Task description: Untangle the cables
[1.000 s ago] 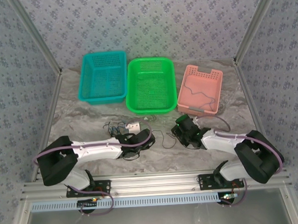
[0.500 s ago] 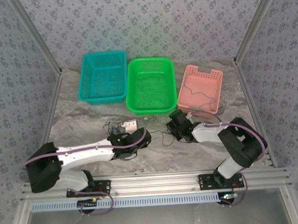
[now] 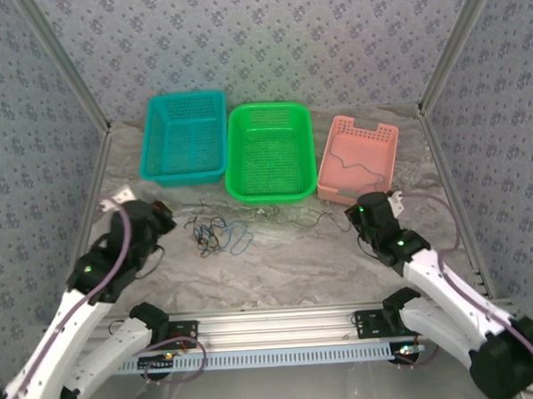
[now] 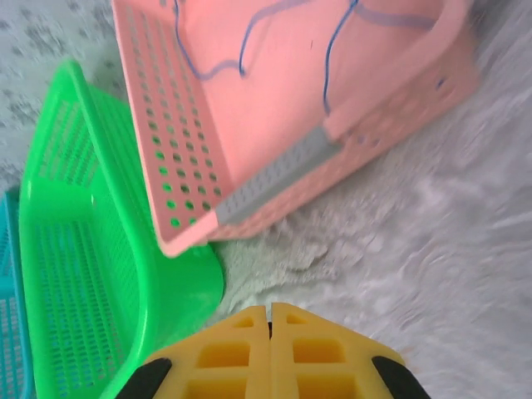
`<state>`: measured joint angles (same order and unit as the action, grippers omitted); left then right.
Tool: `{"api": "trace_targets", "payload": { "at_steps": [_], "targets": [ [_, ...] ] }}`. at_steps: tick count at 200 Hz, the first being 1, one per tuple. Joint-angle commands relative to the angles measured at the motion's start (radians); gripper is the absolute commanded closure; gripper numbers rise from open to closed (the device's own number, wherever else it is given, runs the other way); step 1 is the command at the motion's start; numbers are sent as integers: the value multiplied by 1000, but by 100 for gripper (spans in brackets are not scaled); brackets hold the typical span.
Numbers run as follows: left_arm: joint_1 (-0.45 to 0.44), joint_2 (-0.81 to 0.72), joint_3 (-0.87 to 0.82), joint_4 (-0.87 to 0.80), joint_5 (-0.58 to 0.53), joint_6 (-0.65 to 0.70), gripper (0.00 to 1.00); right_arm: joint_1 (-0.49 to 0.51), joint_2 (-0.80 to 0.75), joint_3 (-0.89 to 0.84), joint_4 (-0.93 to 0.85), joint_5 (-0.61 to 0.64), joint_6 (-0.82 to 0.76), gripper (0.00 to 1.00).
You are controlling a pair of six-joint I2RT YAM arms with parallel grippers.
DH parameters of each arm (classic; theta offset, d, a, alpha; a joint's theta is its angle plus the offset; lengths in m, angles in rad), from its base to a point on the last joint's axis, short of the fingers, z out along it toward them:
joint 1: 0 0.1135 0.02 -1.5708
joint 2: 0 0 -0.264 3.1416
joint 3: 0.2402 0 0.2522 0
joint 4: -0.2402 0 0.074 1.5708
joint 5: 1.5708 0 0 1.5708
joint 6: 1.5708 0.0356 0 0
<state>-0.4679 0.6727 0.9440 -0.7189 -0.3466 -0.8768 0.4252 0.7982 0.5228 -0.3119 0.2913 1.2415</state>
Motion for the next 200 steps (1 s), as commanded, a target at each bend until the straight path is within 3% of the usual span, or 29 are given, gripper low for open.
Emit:
{"api": "trace_targets", "payload": {
  "at_steps": [1, 22, 44, 67, 94, 134, 181, 200],
  "targets": [
    [190, 63, 106, 6, 261, 139, 100, -21, -34, 40, -97, -44, -201, 100],
    [370, 193, 228, 105, 458, 139, 100, 45, 37, 99, 12, -162, -322, 100],
    [488, 359, 385, 175, 553, 120, 100, 282, 159, 232, 58, -95, -463, 100],
    [555, 521, 542, 227, 572, 77, 100, 484, 326, 386, 76, -44, -569, 100],
    [583, 640, 628, 380, 491, -15, 100, 598, 530, 519, 148, -76, -599, 100],
    [587, 837, 676, 670, 515, -102, 100, 604, 857, 834, 257, -216, -664, 100],
    [580, 1097, 708, 934, 563, -155, 100, 471, 1195, 1197, 317, -411, -647, 100],
    [567, 1208, 759, 963, 571, -144, 100, 412, 1323, 1319, 358, -471, -622, 100]
  ]
}}
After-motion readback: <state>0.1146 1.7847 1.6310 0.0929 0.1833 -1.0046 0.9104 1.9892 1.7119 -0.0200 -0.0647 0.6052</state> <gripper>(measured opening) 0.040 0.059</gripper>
